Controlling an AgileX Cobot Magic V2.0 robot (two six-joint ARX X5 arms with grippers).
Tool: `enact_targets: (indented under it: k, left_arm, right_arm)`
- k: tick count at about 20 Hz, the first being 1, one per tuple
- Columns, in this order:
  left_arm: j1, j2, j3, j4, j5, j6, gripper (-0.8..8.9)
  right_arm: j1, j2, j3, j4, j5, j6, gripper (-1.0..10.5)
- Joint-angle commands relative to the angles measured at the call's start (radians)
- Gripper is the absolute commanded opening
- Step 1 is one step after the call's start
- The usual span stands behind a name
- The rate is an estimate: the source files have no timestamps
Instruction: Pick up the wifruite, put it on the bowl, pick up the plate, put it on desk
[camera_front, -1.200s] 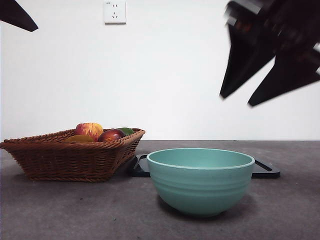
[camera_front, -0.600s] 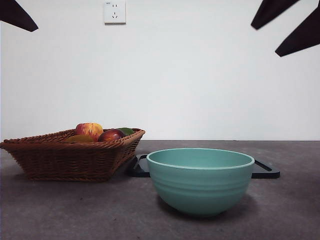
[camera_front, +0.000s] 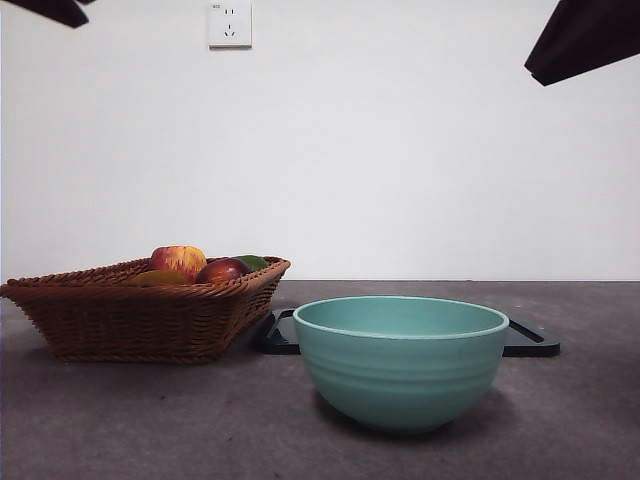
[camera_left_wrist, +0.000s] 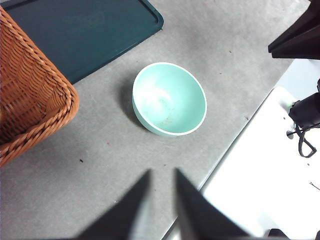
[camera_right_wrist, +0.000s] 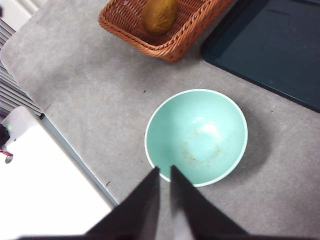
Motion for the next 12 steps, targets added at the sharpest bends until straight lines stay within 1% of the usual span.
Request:
enact_targets:
  k: [1, 12]
  left_arm:
    - [-0.005, 0.005, 0.008, 0.012, 0.006, 0.012, 0.07]
    - [-0.005, 0.005, 0.008, 0.012, 0.006, 0.012, 0.07]
  right_arm:
    - [0.008, 0.006, 0.014, 0.009, 0.003, 0.002, 0.1]
    - [0.008, 0.006, 0.014, 0.040, 0.005, 0.002, 0.1]
